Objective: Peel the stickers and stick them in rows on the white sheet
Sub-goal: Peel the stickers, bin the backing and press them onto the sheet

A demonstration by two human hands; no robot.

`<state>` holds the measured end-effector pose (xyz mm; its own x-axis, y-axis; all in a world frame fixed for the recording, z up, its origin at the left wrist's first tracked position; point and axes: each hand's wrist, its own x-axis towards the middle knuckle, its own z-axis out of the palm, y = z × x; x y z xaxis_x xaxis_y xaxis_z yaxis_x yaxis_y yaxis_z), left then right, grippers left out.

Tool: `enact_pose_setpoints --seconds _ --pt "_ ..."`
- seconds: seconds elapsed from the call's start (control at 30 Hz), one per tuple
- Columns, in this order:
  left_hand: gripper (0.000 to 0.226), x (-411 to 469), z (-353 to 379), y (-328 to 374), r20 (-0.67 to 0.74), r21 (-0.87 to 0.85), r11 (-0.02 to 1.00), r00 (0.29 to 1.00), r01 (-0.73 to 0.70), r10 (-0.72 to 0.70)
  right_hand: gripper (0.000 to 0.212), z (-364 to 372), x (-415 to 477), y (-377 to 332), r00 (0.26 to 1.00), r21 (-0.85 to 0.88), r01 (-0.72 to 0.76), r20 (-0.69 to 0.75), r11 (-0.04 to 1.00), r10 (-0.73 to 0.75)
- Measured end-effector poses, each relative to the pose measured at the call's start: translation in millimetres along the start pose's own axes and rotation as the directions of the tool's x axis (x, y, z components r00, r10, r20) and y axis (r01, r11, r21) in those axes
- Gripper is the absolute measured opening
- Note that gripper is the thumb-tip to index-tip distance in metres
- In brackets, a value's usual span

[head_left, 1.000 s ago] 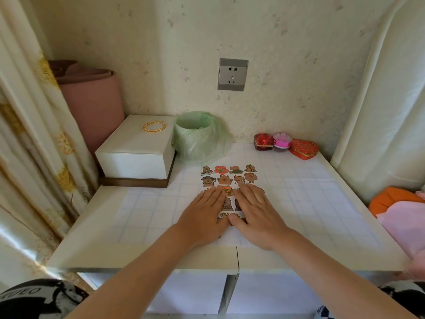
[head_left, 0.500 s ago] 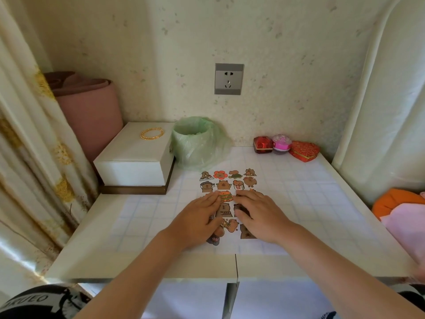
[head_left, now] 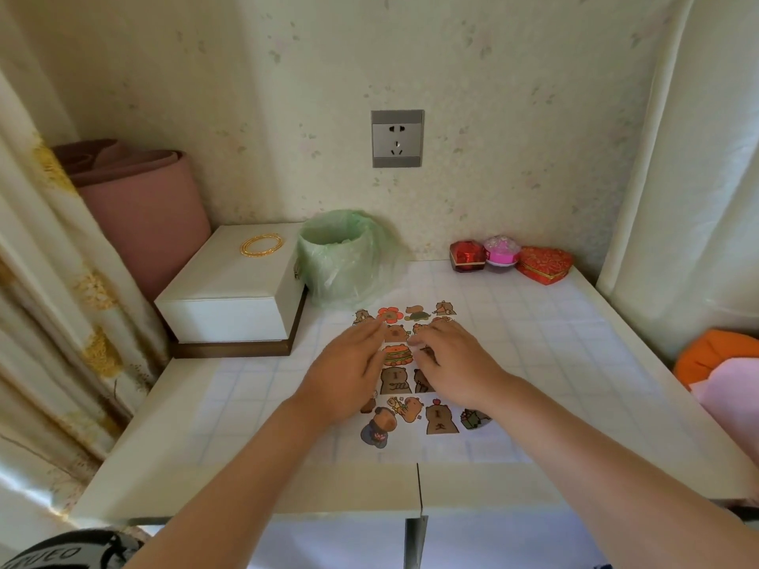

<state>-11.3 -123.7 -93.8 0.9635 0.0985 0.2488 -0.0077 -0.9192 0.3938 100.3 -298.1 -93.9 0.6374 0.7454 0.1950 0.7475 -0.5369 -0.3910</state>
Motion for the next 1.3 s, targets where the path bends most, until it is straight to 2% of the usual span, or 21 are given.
enact_pose_setpoints --seconds 0.07,0.23,0.4,0.5,0.6,0.73,1.03,1.07,1.17,1.23,1.3 --pt "0.052 21.3 4.3 0.6 -0.006 0.072 0.996 0.999 -0.049 0.050 0.039 1.3 8.0 -1.7 0.999 -0.045 0.038 -0.031 0.998 -0.040" --pt "0.057 55.1 33.2 -0.7 0.140 0.186 0.982 0.990 -0.015 -0.012 0.056 8.1 28.3 2.3 0.994 -0.216 0.014 0.109 0.976 0.010" --pt "0.076 56.1 48.2 -8.0 0.151 0.254 0.966 0.985 0.038 -0.078 0.058 21.5 37.8 11.3 0.976 -0.211 -0.049 0.200 0.976 0.092" --pt "0.062 55.9 48.2 -8.5 0.114 0.255 0.963 0.985 0.094 -0.126 0.059 23.3 38.8 12.5 0.974 -0.204 -0.080 0.192 0.976 0.120" --pt "0.056 54.7 46.9 -6.2 0.085 0.205 0.952 0.965 0.227 -0.249 0.064 23.4 37.2 12.2 0.970 -0.208 -0.123 0.183 0.970 0.162" --pt "0.060 53.2 47.0 -4.8 0.057 0.212 0.918 0.933 0.336 -0.355 0.077 23.4 38.8 13.3 0.943 -0.218 -0.258 0.154 0.941 0.294" --pt "0.071 52.0 46.6 1.2 0.021 0.286 0.836 0.869 0.468 -0.494 0.089 23.4 37.8 10.6 0.923 -0.241 -0.337 0.107 0.910 0.370" --pt "0.071 52.2 46.4 1.5 0.021 0.289 0.834 0.868 0.470 -0.496 0.087 23.1 38.0 11.1 0.925 -0.207 -0.341 0.103 0.917 0.367" --pt "0.067 49.7 39.4 2.2 -0.019 0.231 0.859 0.885 0.456 -0.465 0.068 13.5 35.0 13.6 0.942 0.058 -0.334 0.028 0.941 0.333" --pt "0.060 42.9 32.1 0.6 -0.044 0.146 0.920 0.932 0.363 -0.361 0.059 7.9 27.2 11.1 0.971 0.044 -0.235 -0.026 0.971 0.236" --pt "0.059 32.5 27.7 4.5 -0.026 0.094 0.979 0.983 0.182 -0.180 0.057 11.1 16.1 5.1 0.995 -0.040 -0.097 -0.009 0.994 0.097"
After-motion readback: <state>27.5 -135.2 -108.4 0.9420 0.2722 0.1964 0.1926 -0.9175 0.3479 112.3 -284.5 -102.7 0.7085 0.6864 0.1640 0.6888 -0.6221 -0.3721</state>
